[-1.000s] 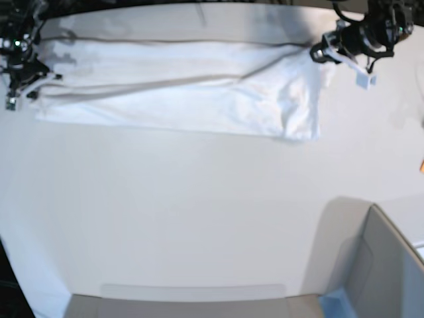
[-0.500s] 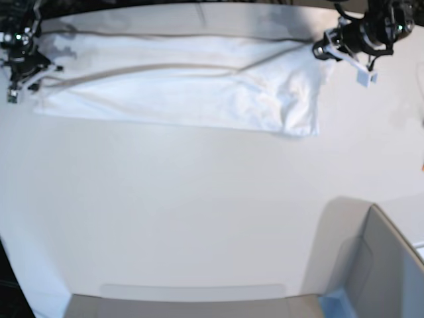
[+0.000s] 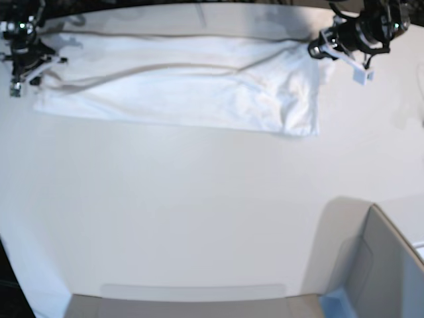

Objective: Layout the t-shirt on the table in an organized manner, then fold the t-shirt properly
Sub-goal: 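Lay the folded hem down, keeping both grippers on the collar edge, then pull the strip end held by the left gripper to swing the shirt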

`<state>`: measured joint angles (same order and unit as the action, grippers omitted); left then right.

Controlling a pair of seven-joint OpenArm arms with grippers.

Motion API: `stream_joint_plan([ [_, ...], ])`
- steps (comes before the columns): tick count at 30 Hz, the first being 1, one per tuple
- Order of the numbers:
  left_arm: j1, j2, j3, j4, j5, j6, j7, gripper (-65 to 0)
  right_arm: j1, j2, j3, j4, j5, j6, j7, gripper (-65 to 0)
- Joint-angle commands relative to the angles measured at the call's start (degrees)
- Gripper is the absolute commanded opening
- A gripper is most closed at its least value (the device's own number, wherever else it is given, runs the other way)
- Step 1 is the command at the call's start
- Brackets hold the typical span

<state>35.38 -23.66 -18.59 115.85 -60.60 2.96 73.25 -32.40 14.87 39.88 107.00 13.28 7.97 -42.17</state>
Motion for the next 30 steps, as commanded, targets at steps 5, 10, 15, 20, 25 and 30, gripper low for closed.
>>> stream_joint_plan([
  [5,0.4,-0.6,-0.4,0.7,-0.5,0.0,0.3,-64.6,-1.7,0.8,0.6,0.6,0.0,-0.1,0.8,-65.0],
  [10,1.6,-0.6,-0.7,0.9,-0.6,0.0,0.3,-53.6,-1.9,0.8,0.6,0.6,0.0,-0.1,0.9,-65.0],
  [15,1.9,-0.5,-0.8,0.9,-0.9,0.0,-0.2,-45.7,-1.8,0.8,0.5,0.6,0.0,-0.1,0.8,-65.0],
  [20,4.1,-0.6,-2.5,1.0,-0.9,0.1,-3.3,-45.7,-1.8,0.8,0.5,0.6,0.0,-0.1,0.8,-65.0],
  [25,4.4,-0.5,-7.5,1.0,-1.0,0.0,-3.1,-45.9,-1.8,0.8,0.4,0.6,0.0,-0.1,0.8,-65.0],
  [30,4.4,-0.5,-9.7,1.0,-2.0,-0.5,-3.1,-46.0,-1.6,0.8,0.3,0.6,0.0,-0.1,0.8,-65.0],
])
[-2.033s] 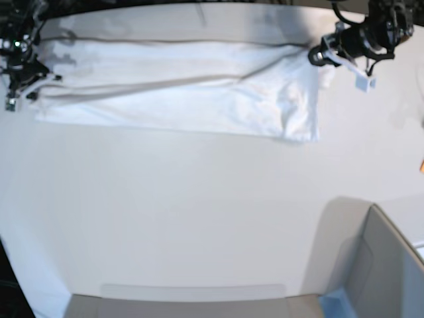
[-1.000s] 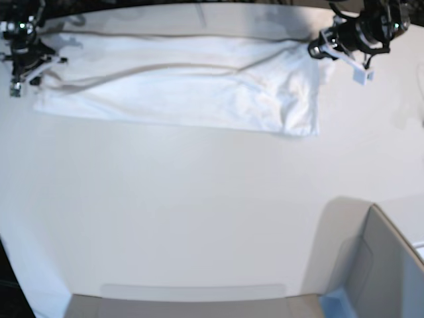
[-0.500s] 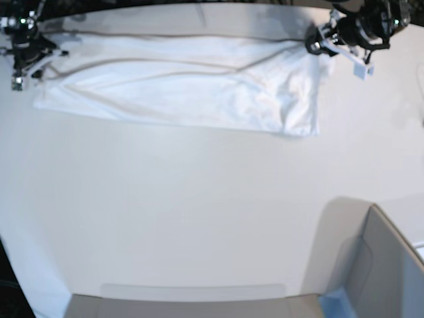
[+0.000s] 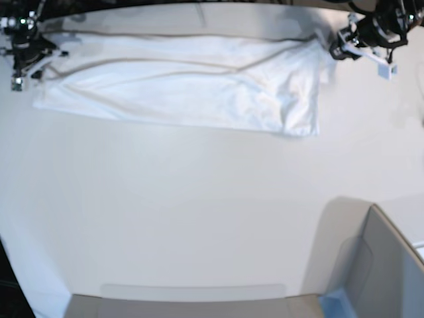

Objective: Layout the t-shirt on the table in an organized manner, then fold the t-shirt properly
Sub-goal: 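Pull the strip end held by the left gripper to swing the shirt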

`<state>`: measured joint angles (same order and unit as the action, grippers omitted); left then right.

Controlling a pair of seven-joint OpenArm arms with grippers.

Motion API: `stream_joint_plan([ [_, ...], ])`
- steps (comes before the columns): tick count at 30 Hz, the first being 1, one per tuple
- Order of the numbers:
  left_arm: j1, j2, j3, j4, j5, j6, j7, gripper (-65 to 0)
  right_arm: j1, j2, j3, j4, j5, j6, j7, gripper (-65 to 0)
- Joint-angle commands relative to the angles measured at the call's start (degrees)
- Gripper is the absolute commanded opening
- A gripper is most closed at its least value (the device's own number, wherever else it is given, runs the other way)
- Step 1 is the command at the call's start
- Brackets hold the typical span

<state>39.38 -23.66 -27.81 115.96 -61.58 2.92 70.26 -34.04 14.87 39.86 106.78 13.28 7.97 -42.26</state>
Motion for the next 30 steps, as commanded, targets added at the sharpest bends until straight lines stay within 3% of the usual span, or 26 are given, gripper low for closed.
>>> stream_joint_plan([
  [1,0.1,-0.5,-0.5,0.9,-3.1,-0.4,-0.1,-46.2,0.1,0.8,0.3,0.8,0.0,-0.1,0.9,-65.0],
  [6,-4.5,-0.5,0.0,0.9,-19.1,-0.4,0.0,-52.7,0.1,0.8,0.3,0.8,0.0,-0.1,0.9,-65.0],
  [9,-9.7,-0.5,3.0,0.7,-20.5,-0.1,0.0,-55.4,0.1,0.8,0.3,0.8,0.0,-0.1,0.9,-65.0],
  [18,-20.9,-0.5,21.2,-2.7,-5.7,0.0,-0.5,-55.6,0.2,0.8,-4.9,0.8,0.0,-0.3,0.8,-65.0],
  [28,-30.4,4.5,21.8,-19.9,7.2,-0.3,-1.4,-55.6,1.6,-0.9,-6.8,1.0,0.0,-0.2,0.8,-65.0],
  [30,-32.2,4.7,21.6,-23.2,9.2,-0.3,-3.6,-55.6,2.3,-1.2,-7.5,1.3,0.0,-0.2,0.8,-65.0],
])
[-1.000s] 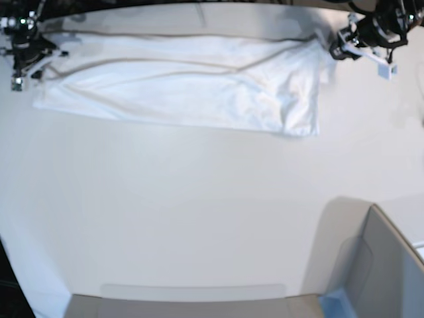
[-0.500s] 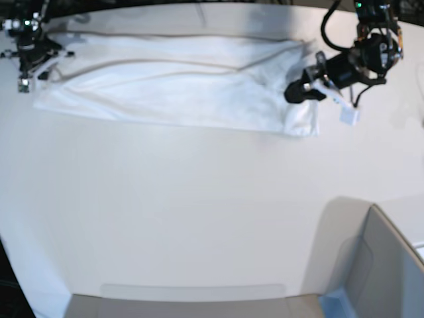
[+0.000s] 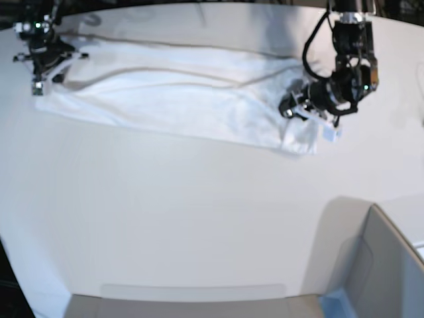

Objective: Layout the t-shirt on the table in an organized manner, then fold the t-shirt properly
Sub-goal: 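Pull the strip end held by the left gripper to swing the shirt, then pull the other strip end with the right gripper to straighten it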

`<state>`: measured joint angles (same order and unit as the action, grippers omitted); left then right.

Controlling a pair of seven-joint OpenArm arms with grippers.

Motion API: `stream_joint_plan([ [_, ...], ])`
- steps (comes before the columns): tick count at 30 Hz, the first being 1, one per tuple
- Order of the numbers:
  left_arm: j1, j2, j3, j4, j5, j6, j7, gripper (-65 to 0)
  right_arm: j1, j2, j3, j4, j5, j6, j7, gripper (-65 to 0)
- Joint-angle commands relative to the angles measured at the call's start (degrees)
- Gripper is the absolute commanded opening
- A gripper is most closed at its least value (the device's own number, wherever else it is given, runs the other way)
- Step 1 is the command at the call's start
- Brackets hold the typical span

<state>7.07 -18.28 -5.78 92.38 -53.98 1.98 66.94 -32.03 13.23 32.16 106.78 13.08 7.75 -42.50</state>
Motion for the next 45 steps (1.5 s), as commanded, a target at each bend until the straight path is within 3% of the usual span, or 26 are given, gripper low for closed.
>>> stream_joint_plan([
  [1,-0.5,-0.7,-0.4,-0.9,2.4,0.6,-1.8,-55.6,0.8,0.4,0.0,1.3,0.1,0.0,1.1,-65.0],
  [8,-7.6,-0.7,-0.7,-15.3,8.7,0.8,-11.8,-55.7,4.9,-0.8,-0.2,1.7,0.1,0.0,1.1,-65.0],
  [12,-11.2,-1.0,-0.8,-21.9,8.8,0.8,-16.2,-55.7,6.2,-0.7,-3.0,3.3,0.1,0.1,1.1,-65.0],
  [18,-14.7,-1.0,-4.5,-24.4,8.8,0.8,-16.4,-55.7,5.7,-0.7,-7.4,7.1,0.1,0.0,1.1,-65.0],
  [27,-15.0,-1.0,-4.6,-24.5,8.9,0.8,-16.8,-55.7,0.6,-0.6,-7.3,8.5,0.1,0.0,1.5,-65.0],
  [38,-15.0,-0.7,-4.6,-24.6,9.2,0.9,-17.0,-55.8,-0.6,-0.8,-7.2,9.1,-10.1,0.0,1.5,-65.0],
  [45,-14.7,-0.8,-4.6,-24.6,9.2,0.9,-17.0,-55.8,-0.5,-0.8,-3.5,8.7,-10.7,0.0,1.1,-65.0],
])
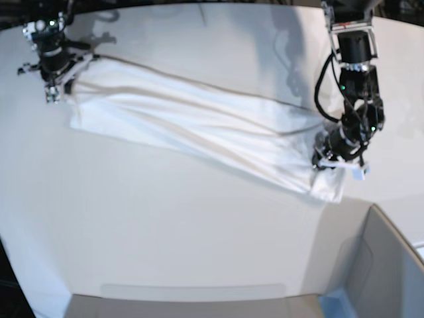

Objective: Layout the t-shirt on the table in an organized manner, then fold the t-shirt properly
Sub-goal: 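Pull the other strip end with the right gripper to straighten it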

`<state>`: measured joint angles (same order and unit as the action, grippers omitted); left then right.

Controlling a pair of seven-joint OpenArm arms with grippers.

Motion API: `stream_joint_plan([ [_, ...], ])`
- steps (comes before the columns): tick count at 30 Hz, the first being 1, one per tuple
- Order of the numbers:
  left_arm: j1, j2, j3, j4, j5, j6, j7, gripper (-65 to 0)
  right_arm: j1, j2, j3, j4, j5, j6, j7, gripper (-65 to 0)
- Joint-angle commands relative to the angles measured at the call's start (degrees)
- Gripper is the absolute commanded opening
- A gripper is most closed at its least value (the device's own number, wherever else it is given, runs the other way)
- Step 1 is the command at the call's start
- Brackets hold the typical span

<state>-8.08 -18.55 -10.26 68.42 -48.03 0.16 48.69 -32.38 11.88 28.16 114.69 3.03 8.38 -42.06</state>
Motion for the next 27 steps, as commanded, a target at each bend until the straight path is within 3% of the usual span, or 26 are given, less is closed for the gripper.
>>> stream_joint_plan([
  [1,0.6,-0.6,-0.2,-0.6,3.2,2.7,1.3,-55.8,-0.1,0.6,1.0,0.8,-0.7,-0.6,0.7,-65.0],
  [17,0.6,-0.6,-0.2,-0.6,3.2,2.7,1.3,-55.8,-1.0,0.6,1.0,1.1,-0.7,-0.5,0.9,-64.7],
  [22,0.6,-0.4,-0.2,-0.6,3.2,2.7,1.4,-55.8,-3.1,0.9,-0.4,2.7,-0.6,-0.5,1.1,-51.6],
  [27,0.6,-0.4,-0.2,-0.6,3.2,2.7,1.5,-55.8,-4.9,2.8,-2.1,2.8,-0.6,-0.5,1.1,-45.9],
])
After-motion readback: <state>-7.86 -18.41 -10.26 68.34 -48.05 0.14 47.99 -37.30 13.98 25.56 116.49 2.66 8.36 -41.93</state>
